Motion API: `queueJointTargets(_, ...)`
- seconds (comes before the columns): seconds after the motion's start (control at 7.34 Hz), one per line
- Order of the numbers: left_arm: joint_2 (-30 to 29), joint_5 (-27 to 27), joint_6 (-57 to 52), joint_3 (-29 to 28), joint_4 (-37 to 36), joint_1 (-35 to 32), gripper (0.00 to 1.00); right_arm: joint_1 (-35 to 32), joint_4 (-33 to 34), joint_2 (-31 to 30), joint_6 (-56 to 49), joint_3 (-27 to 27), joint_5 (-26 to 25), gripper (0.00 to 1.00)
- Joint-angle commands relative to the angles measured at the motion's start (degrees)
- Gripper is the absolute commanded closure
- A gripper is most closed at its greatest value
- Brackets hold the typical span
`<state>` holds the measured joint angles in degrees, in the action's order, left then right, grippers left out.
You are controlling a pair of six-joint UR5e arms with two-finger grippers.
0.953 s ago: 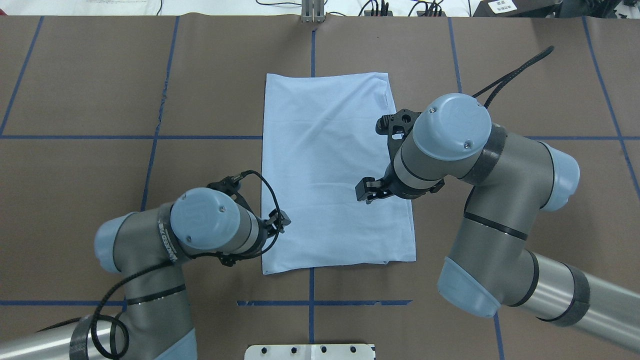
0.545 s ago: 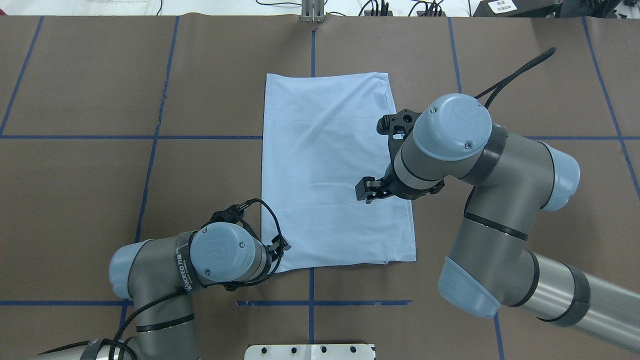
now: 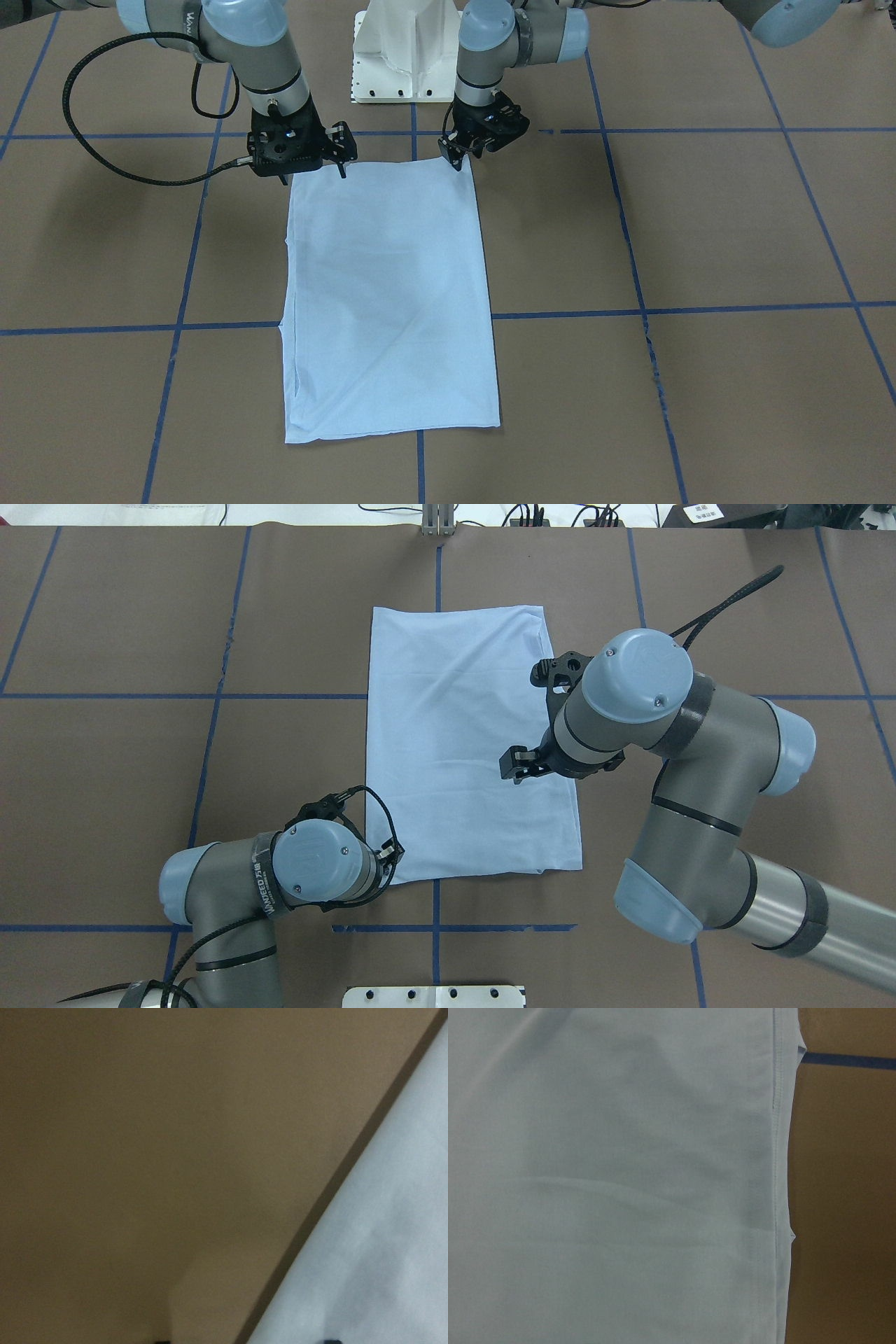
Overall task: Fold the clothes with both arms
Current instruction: 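Move the right gripper down to the other near corner of the shirt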
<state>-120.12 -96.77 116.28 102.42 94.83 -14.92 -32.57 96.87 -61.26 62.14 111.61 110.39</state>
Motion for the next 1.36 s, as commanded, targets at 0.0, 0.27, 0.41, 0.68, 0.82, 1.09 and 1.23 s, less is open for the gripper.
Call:
queueJointTargets(0.0, -0.20, -0.08, 0.00, 0.06, 0.09, 0.06, 0.67, -0.30, 0.07, -0.08, -0.09, -0.08, 0.00, 0.00)
queueJointTargets(0.27, -0.29, -0.08, -0.18, 0.15, 0.26, 0.07, 0.76, -0.57, 0.07, -0.09, -0.09, -0.08, 0.00, 0.00)
queueJointTargets(0.41, -0.29, -0.08, -0.18, 0.58, 0.26, -0.02, 0.87, -0.74, 0.07, -0.09, -0.09, -0.17, 0.00, 0.00)
queueJointTargets(0.68, -0.29, -0.08, -0.71, 1.02, 0.26, -0.02, 1.00, -0.74, 0.07, -0.26, 0.08, -0.17, 0.00, 0.00)
queueJointTargets(0.82, -0.12, 0.00, -1.06, 1.03, 0.26, -0.11, 1.00, -0.74, 0.07, -0.43, 0.43, -0.17, 0.00, 0.00)
queueJointTargets(1.09, 0.23, -0.44, -4.74, 2.42, 0.18, -0.37, 1.00, 0.22, -0.02, -1.05, 5.24, -0.17, -0.17, 0.00)
queueJointTargets(1.23, 0.23, -0.52, -5.79, 2.43, 0.09, -0.46, 1.00, 1.88, -0.11, -1.23, 12.23, 0.01, -0.61, 0.00)
